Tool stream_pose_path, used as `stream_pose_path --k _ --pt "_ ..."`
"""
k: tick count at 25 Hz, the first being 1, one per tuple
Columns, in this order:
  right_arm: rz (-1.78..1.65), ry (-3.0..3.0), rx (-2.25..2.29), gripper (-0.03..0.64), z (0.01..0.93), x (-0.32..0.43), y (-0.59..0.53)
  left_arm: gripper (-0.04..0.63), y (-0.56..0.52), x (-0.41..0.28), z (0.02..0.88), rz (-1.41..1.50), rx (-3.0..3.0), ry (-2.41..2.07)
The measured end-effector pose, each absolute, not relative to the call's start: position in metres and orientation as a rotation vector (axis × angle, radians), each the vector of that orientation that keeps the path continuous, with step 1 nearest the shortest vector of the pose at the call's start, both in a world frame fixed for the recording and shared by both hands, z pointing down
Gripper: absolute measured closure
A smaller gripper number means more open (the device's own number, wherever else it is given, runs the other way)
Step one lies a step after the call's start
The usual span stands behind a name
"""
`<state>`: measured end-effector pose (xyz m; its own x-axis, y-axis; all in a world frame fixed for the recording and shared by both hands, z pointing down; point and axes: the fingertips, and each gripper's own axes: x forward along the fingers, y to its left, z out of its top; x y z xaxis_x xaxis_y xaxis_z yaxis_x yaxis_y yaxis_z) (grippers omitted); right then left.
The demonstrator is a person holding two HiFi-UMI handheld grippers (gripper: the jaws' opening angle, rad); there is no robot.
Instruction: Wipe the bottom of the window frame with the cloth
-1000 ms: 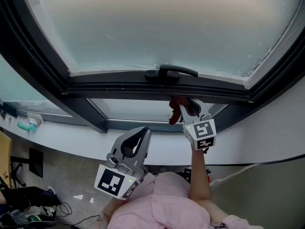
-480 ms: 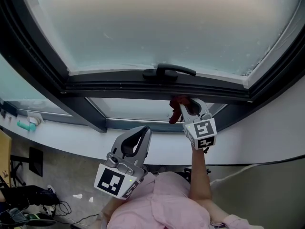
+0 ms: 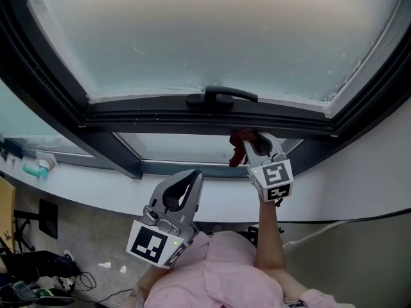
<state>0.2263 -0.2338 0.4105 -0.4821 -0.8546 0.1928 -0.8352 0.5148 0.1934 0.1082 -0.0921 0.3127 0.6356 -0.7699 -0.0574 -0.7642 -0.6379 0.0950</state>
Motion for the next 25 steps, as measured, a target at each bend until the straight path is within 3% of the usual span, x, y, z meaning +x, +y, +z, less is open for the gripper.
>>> stream_pose_path --k 25 --pt "-0.09 -2.5 1.452 0.551 0.409 0.263 -0.233 0.598 -0.089 0.138 0.314 -0.133 2.788 -1.309"
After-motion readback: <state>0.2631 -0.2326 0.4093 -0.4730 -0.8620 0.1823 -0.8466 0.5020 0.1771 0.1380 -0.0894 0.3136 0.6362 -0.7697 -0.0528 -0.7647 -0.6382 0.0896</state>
